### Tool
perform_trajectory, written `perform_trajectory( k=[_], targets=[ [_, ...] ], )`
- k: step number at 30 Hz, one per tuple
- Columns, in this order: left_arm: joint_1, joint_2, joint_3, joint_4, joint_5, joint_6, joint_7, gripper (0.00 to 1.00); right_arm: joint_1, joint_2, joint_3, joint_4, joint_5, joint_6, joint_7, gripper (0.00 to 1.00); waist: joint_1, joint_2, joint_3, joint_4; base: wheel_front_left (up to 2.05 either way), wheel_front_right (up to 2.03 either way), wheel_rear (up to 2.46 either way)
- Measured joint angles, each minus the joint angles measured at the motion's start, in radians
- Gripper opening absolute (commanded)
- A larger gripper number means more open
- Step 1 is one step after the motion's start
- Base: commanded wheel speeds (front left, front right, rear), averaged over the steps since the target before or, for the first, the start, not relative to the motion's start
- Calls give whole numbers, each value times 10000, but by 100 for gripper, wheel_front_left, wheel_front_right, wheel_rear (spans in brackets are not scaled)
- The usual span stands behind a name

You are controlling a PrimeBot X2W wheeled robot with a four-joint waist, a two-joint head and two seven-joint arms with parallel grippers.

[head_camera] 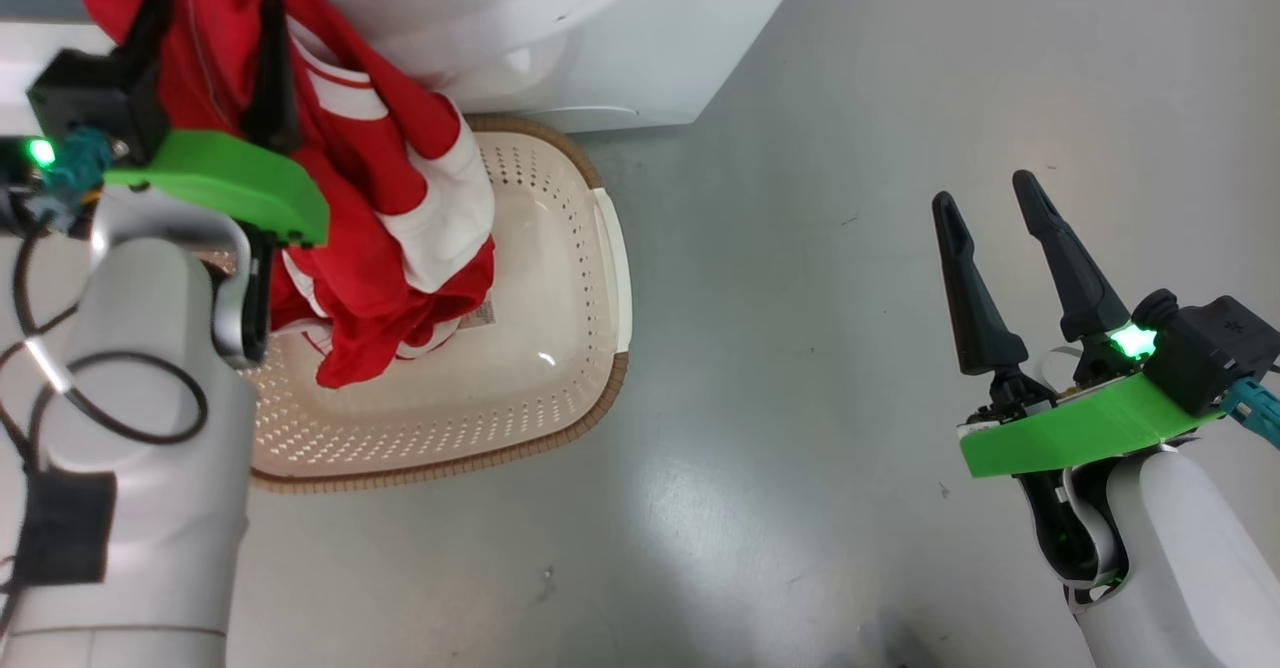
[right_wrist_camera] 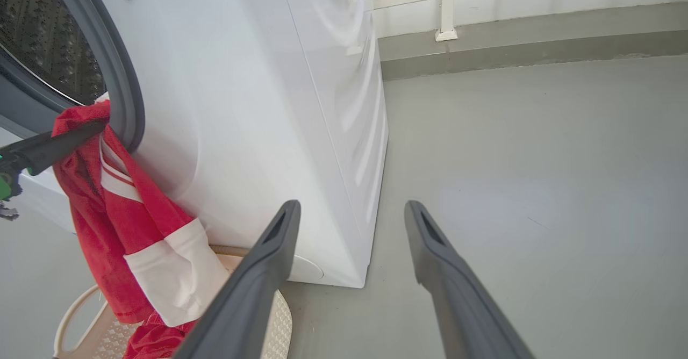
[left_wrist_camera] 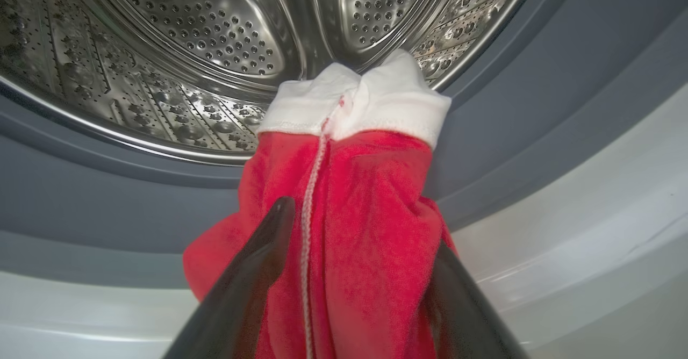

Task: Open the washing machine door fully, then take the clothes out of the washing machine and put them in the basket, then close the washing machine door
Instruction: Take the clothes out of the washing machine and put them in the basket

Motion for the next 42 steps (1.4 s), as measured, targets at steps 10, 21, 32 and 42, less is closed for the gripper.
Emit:
perform_trajectory(
  k=[10, 21, 32, 42],
  targets=[
    [-613, 169, -25, 788, 58, 12, 0, 37, -76, 6, -23, -4, 2, 0, 0, 100, 0, 0, 53, -53, 0, 0, 0],
    [-661, 157, -25, 516, 58, -6, 2, 0, -98, 8, -75, -36, 0, 0, 0, 100, 0, 0, 26, 20, 0, 0, 0],
    [1258, -192, -86, -1290, 54, -58, 0, 0, -90, -2, -100, -50, 0, 0, 0, 100, 0, 0, -112, 195, 0, 0, 0],
    [2881, -481, -405, -1952, 12, -142, 2, 0, -73, -4, -81, -52, -2, 0, 0, 100, 0, 0, -173, 324, 0, 0, 0]
  ],
)
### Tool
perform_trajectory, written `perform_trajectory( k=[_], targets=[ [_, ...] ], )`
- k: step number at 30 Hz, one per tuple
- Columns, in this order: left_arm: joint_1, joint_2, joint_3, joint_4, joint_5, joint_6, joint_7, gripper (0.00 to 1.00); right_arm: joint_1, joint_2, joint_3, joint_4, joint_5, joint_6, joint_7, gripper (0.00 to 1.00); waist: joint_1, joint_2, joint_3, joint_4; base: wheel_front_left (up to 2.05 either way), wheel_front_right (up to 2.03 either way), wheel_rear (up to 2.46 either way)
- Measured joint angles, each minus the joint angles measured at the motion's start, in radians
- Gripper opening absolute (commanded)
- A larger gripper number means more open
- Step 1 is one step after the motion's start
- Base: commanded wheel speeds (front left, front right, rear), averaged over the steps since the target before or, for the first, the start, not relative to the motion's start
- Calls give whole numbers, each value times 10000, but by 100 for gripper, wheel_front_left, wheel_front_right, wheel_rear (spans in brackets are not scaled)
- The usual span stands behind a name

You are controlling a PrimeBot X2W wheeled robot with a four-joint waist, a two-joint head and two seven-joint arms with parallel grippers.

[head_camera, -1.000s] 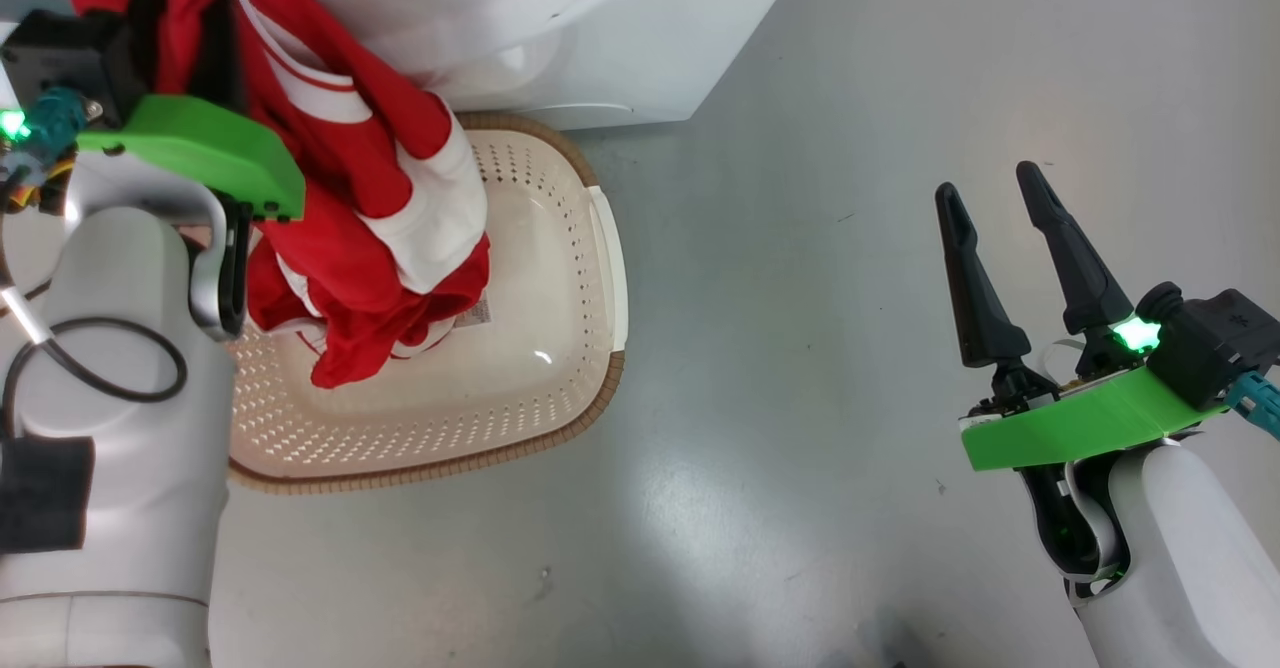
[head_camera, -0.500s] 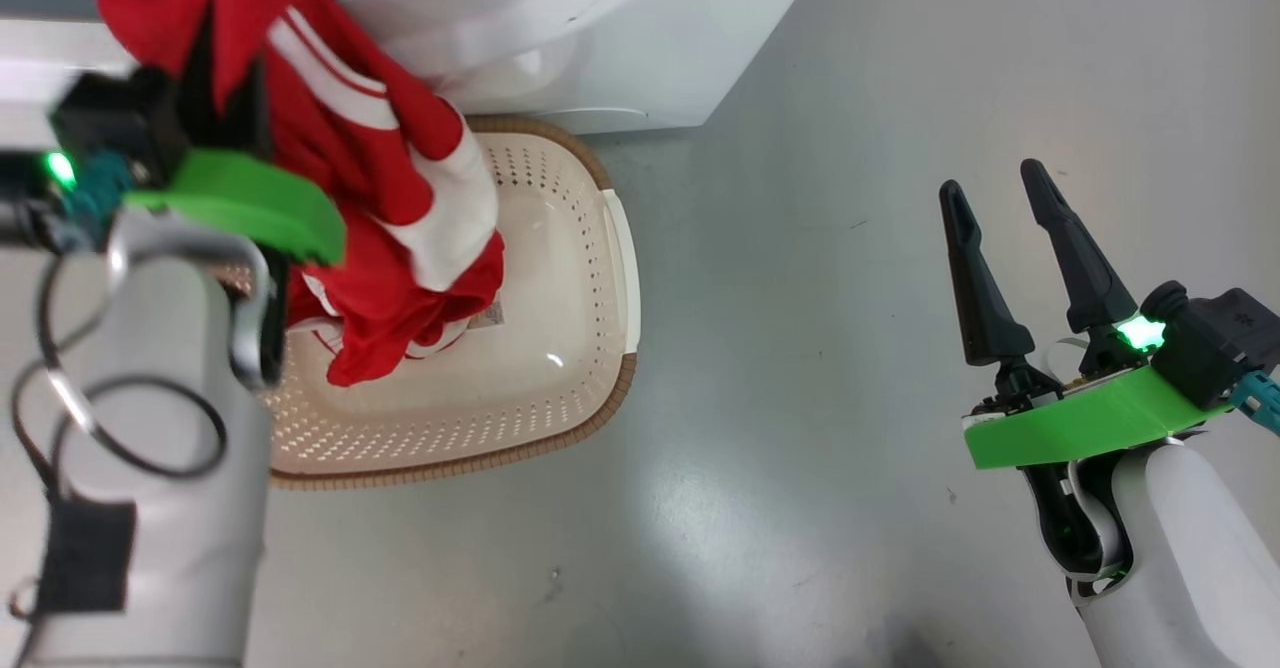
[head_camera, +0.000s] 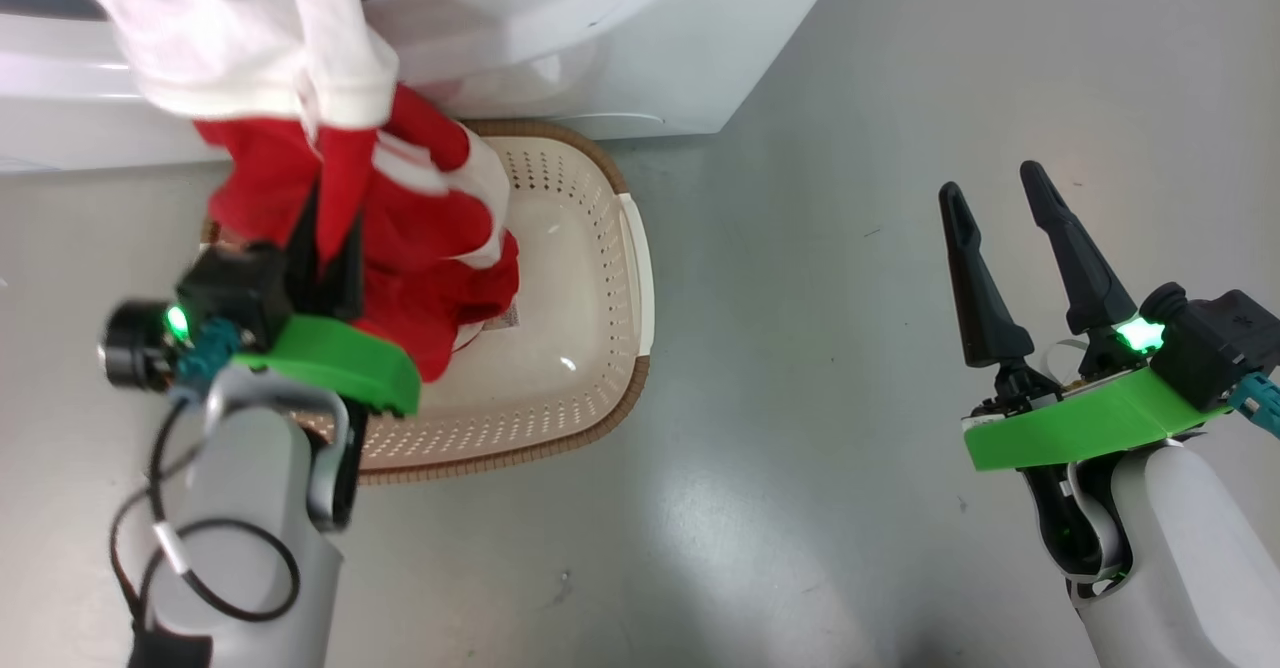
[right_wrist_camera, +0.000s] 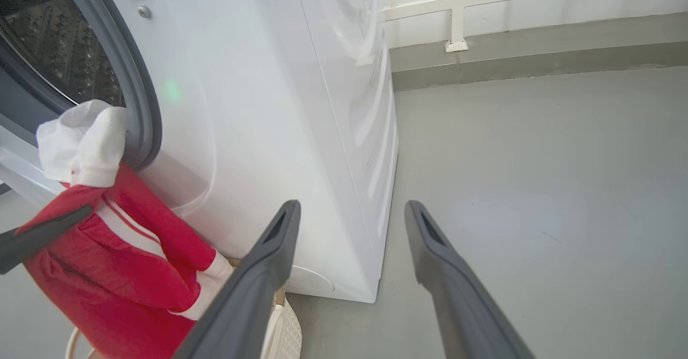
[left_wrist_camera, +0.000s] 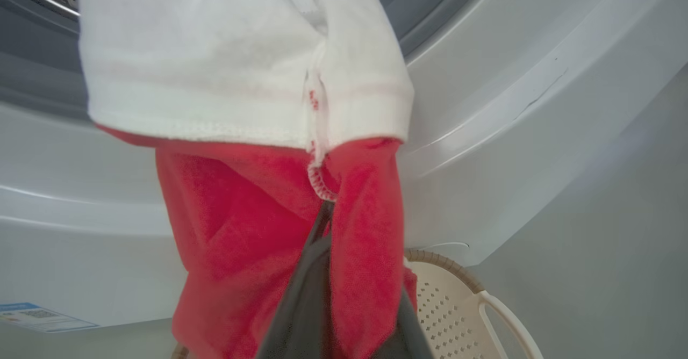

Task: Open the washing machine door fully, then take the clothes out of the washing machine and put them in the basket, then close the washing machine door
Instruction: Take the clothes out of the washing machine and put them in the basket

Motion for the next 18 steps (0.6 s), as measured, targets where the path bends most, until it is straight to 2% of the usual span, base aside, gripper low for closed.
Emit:
perform_trajectory(
  k=[13, 18],
  targets=[
    [356, -73, -90, 1517, -153, -90, 0, 0, -12, -2, 81, 0, 2, 0, 0, 100, 0, 0, 235, -193, 0, 0, 0],
    [284, -100, -291, 2596, -54, -196, 0, 0, -27, 2, 100, -10, 2, 0, 0, 100, 0, 0, 393, -302, 0, 0, 0]
  ],
)
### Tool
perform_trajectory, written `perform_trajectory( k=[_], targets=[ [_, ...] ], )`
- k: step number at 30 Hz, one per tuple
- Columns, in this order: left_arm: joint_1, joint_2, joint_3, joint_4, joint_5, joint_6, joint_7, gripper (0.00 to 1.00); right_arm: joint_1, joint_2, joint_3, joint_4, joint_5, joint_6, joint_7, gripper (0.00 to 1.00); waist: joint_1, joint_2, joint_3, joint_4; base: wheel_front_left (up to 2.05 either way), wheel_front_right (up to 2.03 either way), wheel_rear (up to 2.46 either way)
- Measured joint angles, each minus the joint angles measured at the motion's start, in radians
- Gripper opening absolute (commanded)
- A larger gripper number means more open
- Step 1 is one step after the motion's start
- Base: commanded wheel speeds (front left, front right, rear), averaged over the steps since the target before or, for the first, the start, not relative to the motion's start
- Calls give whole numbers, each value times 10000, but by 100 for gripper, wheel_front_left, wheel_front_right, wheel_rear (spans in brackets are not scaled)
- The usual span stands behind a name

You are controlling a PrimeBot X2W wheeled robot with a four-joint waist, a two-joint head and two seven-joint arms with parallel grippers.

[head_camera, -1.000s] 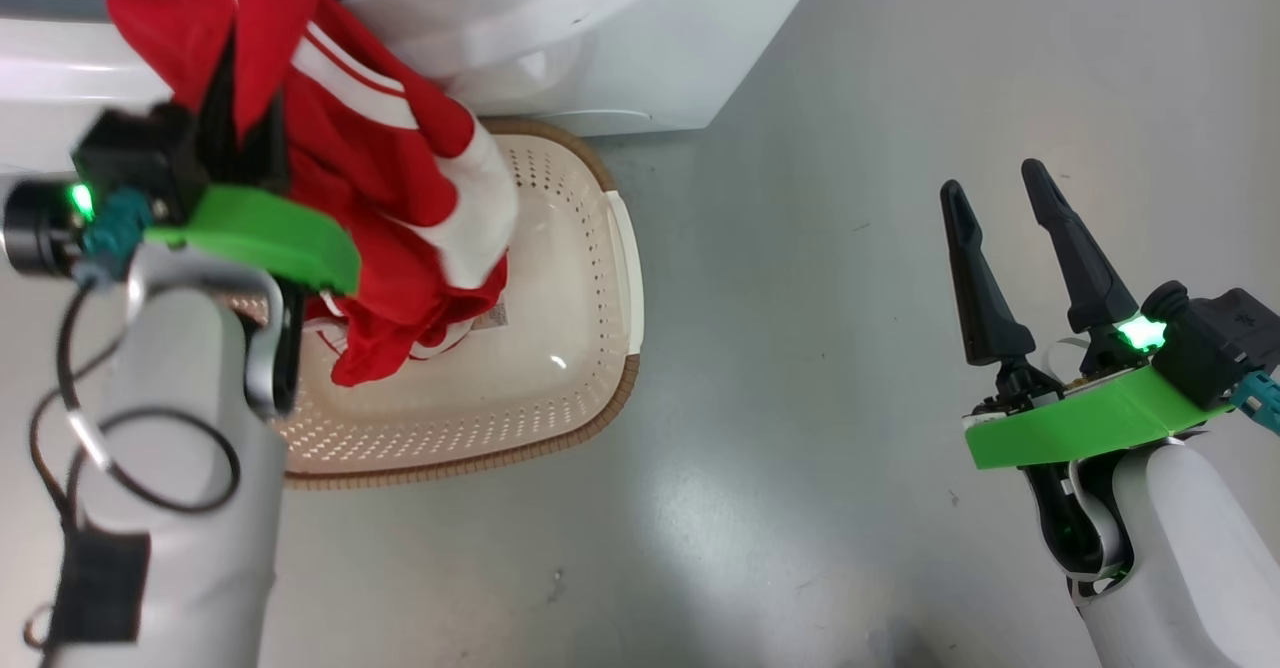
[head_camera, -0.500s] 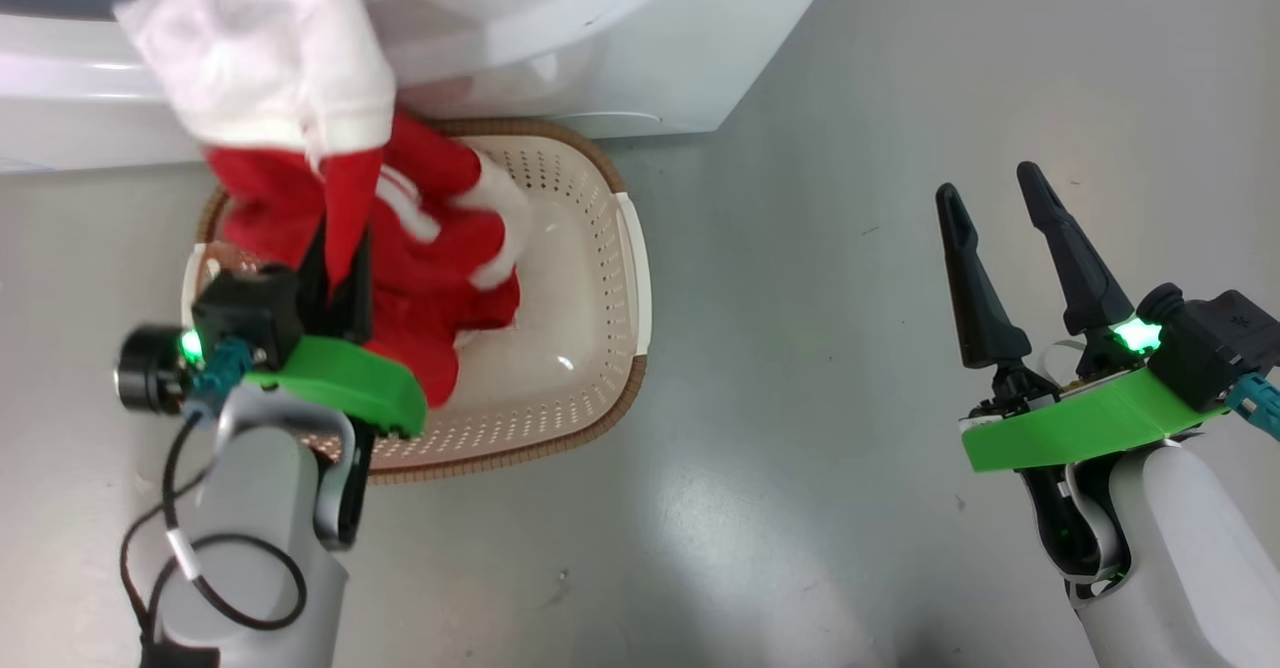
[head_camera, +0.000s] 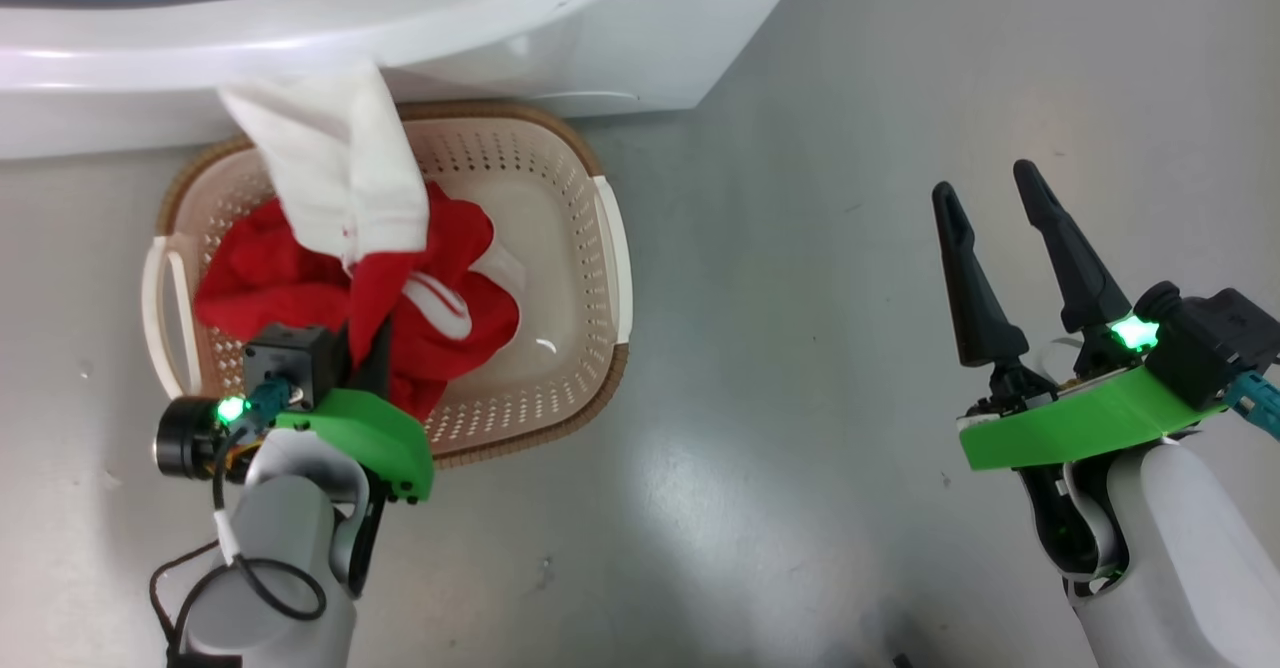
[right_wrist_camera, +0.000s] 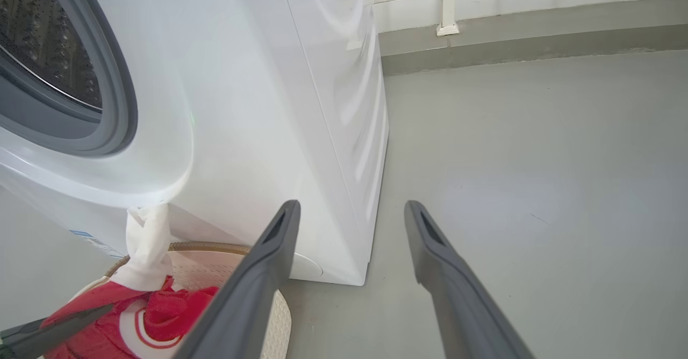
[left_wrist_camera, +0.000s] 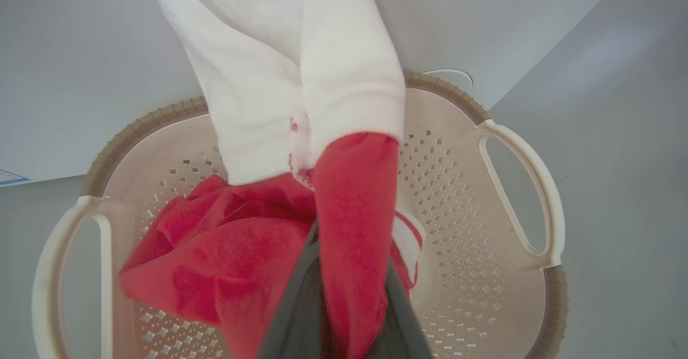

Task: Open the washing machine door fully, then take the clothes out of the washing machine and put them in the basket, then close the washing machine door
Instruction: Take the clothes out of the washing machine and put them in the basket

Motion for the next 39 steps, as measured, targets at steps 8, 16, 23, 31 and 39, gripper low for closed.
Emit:
perform_trajectory(
  k=[8, 16, 23, 31, 39],
  targets=[
    [-991, -27, -46, 1856, 2, -54, 0, 0, -138, 0, -4, -46, 0, 0, 0, 100, 0, 0, 391, -110, 0, 0, 0],
    [-2047, 81, -121, 3789, 12, -63, 0, 0, -423, 0, 31, -109, 0, 0, 0, 100, 0, 0, 782, -250, 0, 0, 0],
    [-2545, 128, -115, 4163, 4, -59, 0, 27, -495, 0, 36, -121, 0, 0, 0, 100, 0, 0, 969, -322, 0, 0, 0],
    [-2544, 144, -92, 4220, -67, -48, 0, 100, -496, 0, 31, -105, 0, 0, 0, 100, 0, 0, 890, -331, 0, 0, 0],
    [-2504, 180, -63, 3877, -201, -54, 0, 100, -494, 0, 4, -44, -2, 0, 0, 100, 1, 0, 603, -242, 0, 0, 0]
  ],
)
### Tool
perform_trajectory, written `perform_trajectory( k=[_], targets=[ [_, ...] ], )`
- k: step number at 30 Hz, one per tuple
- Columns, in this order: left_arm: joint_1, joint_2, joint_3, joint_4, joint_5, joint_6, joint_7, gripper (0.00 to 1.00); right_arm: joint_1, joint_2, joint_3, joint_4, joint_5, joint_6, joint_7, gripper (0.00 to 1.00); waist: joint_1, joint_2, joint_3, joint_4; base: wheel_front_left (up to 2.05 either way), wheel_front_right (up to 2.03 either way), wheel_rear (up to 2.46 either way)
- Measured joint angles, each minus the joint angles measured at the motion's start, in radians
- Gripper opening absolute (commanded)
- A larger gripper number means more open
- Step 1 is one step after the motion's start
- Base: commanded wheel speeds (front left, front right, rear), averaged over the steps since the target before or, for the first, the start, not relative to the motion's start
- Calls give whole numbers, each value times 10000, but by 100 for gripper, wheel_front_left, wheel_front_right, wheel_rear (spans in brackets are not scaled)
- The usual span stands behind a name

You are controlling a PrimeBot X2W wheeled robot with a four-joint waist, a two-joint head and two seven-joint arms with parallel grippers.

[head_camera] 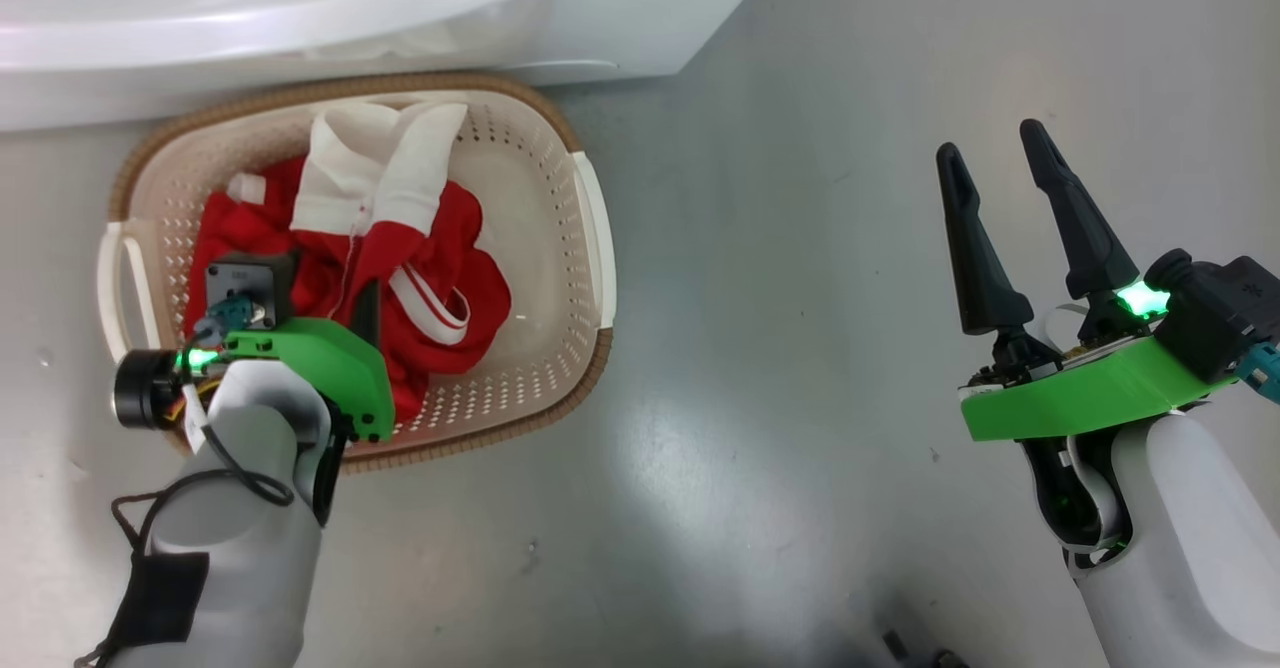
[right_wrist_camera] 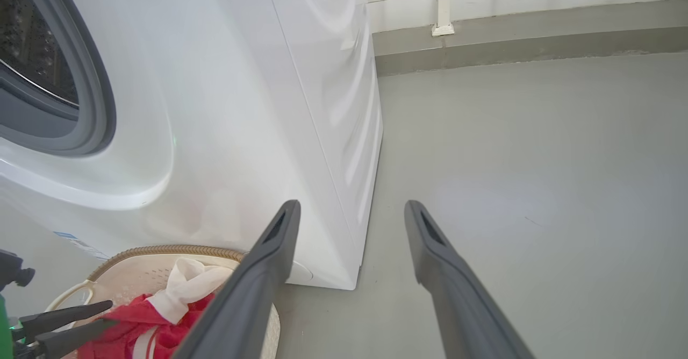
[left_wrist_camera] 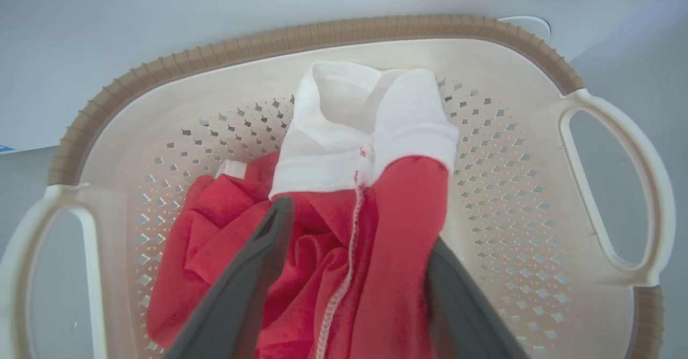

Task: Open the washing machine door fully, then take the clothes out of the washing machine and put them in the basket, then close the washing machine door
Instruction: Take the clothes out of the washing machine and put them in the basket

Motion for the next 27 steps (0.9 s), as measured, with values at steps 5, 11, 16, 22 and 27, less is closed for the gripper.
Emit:
perform_trajectory(
  k=[5, 11, 16, 22, 27],
  targets=[
    [293, -12, 67, -520, -92, -27, 0, 100, 18, -2, -21, 69, 0, 0, 0, 100, -1, 0, -353, 85, 0, 0, 0],
    [912, -21, 209, -1139, -167, -109, 0, 100, 107, -31, -27, 184, 0, 0, 0, 100, 0, 0, -920, 207, 0, 0, 0],
    [1486, -21, 408, -1960, -169, -134, 0, 100, 501, -59, -29, 339, 0, 0, 0, 100, 0, 0, -1493, 315, 0, 0, 0],
    [2437, -17, 694, -3022, -153, -190, 0, 100, 942, -90, -35, 489, 2, 0, 0, 100, 0, 0, -2287, 418, 0, 0, 0],
    [3214, -27, 930, -3800, -56, -198, 2, 100, 1469, -151, -82, 581, 2, 0, 0, 100, 0, 0, -2981, 503, 0, 0, 0]
  ],
)
